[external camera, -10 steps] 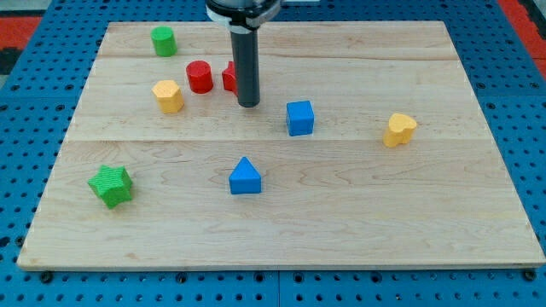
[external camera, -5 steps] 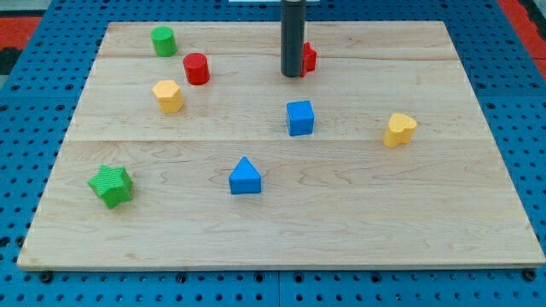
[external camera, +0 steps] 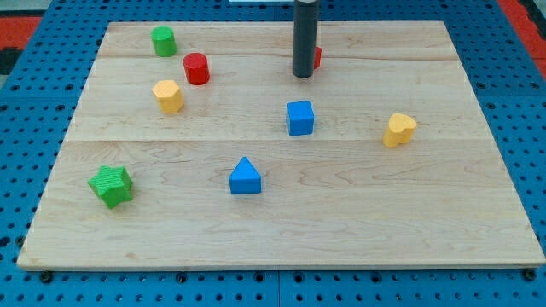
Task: Move the red star towards top center
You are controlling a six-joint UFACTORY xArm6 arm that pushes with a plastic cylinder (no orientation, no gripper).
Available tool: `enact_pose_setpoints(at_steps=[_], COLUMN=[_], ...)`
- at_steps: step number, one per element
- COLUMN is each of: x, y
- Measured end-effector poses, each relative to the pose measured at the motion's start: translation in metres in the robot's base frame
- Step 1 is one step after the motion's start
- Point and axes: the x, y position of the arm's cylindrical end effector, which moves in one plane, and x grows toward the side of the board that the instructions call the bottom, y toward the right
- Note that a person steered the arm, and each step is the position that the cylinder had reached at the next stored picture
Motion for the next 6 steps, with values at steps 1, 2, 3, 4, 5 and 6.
enact_pose_setpoints(at_steps=[1,2,3,4,5,6], x=[0.000,-0.026,-0.053,-0.048,-0.065,-0.083], y=[0.023,0.023,-0.007,0.008,0.050,0.009])
